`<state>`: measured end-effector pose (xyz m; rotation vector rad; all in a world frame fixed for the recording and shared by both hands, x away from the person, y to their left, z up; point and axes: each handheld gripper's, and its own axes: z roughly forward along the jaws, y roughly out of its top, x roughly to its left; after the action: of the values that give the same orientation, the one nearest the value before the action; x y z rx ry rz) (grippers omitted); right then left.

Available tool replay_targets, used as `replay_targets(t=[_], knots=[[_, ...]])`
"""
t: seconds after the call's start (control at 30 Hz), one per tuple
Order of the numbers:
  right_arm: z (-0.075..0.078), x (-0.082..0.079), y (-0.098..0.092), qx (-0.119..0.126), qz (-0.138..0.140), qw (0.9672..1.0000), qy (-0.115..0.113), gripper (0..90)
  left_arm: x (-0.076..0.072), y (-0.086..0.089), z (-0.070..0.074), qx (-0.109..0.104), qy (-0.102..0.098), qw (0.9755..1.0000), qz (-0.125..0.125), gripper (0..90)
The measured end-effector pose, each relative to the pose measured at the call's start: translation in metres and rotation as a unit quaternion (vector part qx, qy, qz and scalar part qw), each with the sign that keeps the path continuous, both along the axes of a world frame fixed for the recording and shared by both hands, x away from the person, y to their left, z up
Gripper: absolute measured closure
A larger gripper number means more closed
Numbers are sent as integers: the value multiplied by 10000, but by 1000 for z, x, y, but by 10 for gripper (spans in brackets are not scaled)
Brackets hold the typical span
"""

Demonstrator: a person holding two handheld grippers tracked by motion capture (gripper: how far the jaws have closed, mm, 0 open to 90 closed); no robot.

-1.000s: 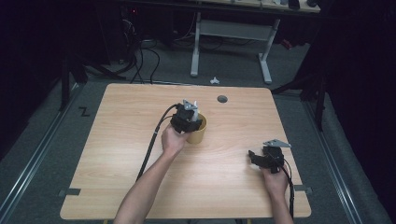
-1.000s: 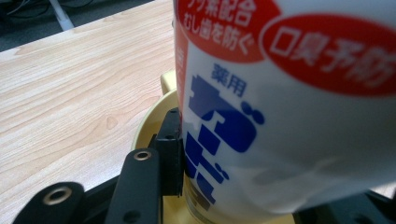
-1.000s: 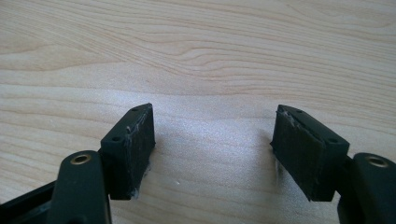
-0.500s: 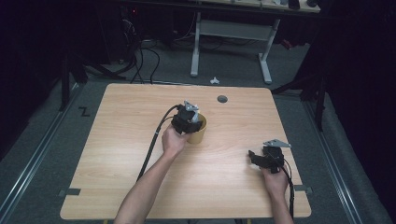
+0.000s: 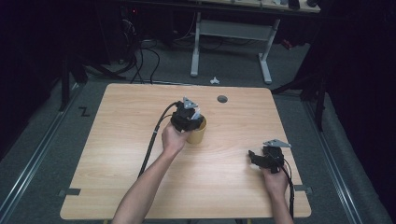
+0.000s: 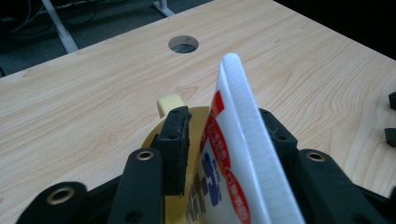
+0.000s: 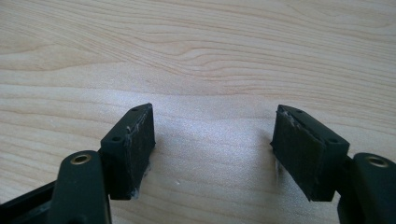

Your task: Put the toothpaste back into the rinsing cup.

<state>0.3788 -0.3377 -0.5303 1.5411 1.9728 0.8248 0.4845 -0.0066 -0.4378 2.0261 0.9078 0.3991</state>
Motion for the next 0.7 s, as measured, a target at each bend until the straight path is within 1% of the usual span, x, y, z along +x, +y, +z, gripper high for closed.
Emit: replay_targets(t=[0.03, 0.17, 0.3, 0.4, 0.43, 0.5, 0.7], knots=[[0, 0, 0, 0, 0, 10000, 0, 301, 0, 0, 1, -18, 8, 10000, 3, 552], [0, 0, 0, -2, -2, 10000, -1, 301, -3, 3, 5, -18, -78, 10000, 3, 443], [0, 0, 0, -4, -1, 10000, -2, 301, -6, 8, 9, -108, -98, 9999, 5, 377], [0, 0, 0, 0, 1, 10000, -1, 301, -7, 11, 12, -153, -106, 9998, -4, 350], [0, 0, 0, 0, 1, 10000, -1, 301, -9, 15, 14, -214, -115, 9997, -4, 343], [0, 0, 0, -3, -2, 10000, -1, 301, -10, 18, 16, -264, -113, 9996, -2, 333], [0, 0, 0, -3, -2, 10000, -1, 301, -15, 25, 19, -331, -131, 9994, -40, 318]])
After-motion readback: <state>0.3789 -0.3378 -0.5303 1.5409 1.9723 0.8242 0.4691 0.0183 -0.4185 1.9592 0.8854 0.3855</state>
